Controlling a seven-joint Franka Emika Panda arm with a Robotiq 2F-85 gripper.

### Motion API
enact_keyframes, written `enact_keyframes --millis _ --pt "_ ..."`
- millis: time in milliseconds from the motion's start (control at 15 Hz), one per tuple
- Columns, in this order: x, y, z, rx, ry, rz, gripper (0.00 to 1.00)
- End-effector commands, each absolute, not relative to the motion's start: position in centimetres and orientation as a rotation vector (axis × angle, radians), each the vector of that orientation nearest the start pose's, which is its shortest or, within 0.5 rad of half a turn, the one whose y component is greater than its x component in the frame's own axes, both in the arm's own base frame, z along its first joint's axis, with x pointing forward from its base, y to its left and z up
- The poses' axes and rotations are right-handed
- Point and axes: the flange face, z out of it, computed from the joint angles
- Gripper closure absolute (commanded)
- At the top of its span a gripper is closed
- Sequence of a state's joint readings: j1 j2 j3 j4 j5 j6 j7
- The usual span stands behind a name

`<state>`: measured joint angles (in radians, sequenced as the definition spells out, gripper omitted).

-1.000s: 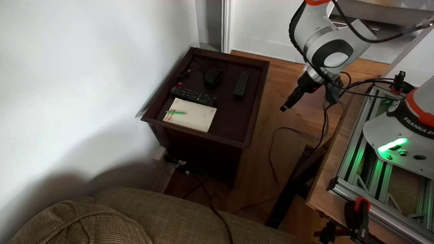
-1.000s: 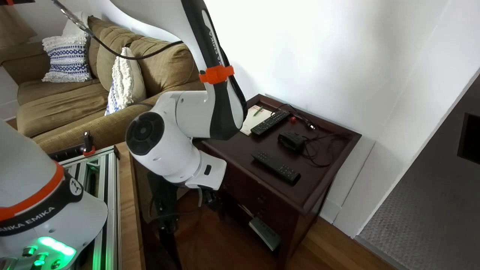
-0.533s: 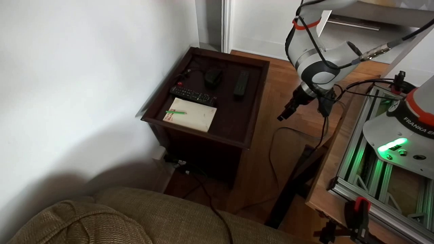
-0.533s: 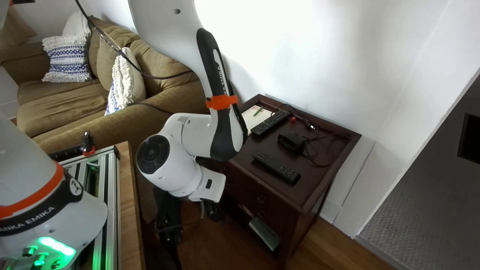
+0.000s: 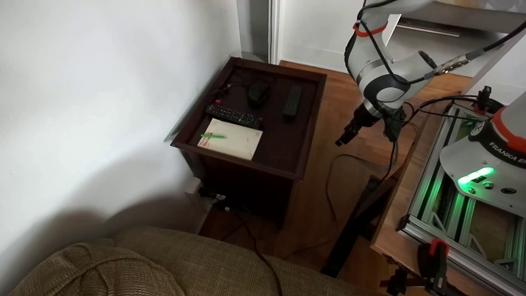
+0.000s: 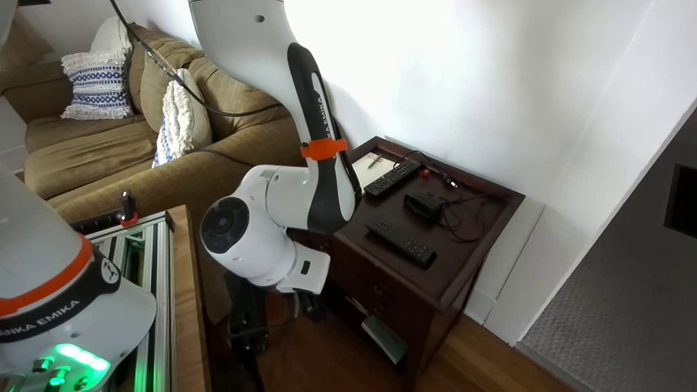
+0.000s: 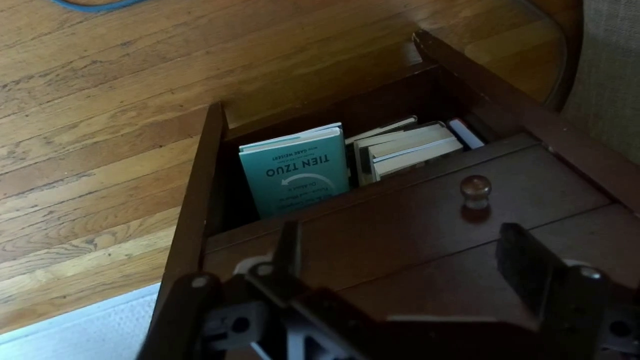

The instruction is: Open the top drawer

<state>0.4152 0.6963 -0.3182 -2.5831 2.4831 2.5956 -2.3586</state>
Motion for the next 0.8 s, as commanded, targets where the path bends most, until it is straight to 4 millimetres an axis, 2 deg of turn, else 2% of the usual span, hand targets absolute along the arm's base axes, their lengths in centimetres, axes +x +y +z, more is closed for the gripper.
enact_keyframes --millis 0,400,733 --pt "29.6 -3.1 1.2 -2.911 -0.124 -0.515 0.0" --pt "32.8 -3.5 0.9 -2.902 -0.175 -0.594 0.0" --pt "34.2 -5.7 0.7 -2.914 -0.197 -0.653 0.0"
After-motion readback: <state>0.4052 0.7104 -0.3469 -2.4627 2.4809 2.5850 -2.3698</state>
